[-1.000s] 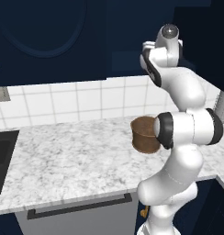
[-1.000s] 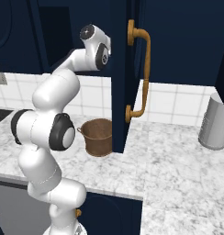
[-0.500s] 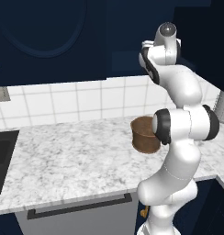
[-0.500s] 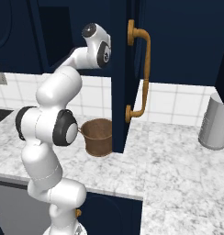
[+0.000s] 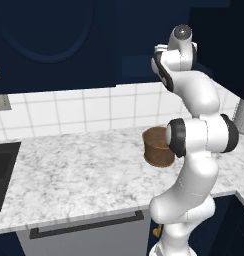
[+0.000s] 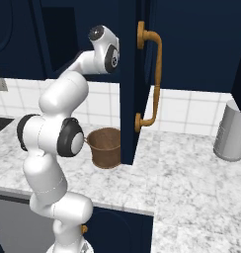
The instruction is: Open the cabinet, pick up the bread from the cabinet and place it in the basket. Then move the basket to the dining counter.
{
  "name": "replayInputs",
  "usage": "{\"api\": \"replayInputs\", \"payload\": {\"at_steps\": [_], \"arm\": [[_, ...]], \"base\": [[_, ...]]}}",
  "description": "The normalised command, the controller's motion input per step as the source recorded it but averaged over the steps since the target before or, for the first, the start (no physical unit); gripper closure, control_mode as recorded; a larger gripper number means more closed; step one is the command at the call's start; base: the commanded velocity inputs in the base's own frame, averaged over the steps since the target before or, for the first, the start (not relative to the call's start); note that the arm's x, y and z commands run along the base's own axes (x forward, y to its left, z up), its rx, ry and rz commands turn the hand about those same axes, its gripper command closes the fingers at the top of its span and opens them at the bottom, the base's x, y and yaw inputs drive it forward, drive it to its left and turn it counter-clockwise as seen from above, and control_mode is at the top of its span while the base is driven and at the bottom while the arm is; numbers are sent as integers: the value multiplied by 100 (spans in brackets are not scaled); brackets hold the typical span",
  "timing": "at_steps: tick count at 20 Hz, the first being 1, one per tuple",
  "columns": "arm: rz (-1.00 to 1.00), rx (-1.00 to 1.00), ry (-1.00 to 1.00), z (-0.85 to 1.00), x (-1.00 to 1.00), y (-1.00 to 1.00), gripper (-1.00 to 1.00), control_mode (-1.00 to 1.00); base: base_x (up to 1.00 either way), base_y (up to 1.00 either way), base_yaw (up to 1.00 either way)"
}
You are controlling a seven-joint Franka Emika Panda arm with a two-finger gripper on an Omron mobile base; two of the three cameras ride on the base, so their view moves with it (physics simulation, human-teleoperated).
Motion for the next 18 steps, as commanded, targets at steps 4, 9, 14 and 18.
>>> {"api": "replayInputs", "payload": {"at_steps": [4, 9, 14, 18], "arm": [[0, 0, -8, -7, -36, 2, 100, -100], [0, 0, -20, 0, -78, 24, 100, -100], [0, 0, -2, 14, -94, 40, 100, -100], [0, 0, 0, 26, -97, 38, 100, -100]], "base": [[0, 0, 0], [0, 0, 0], [0, 0, 0], [0, 0, 0]]}}
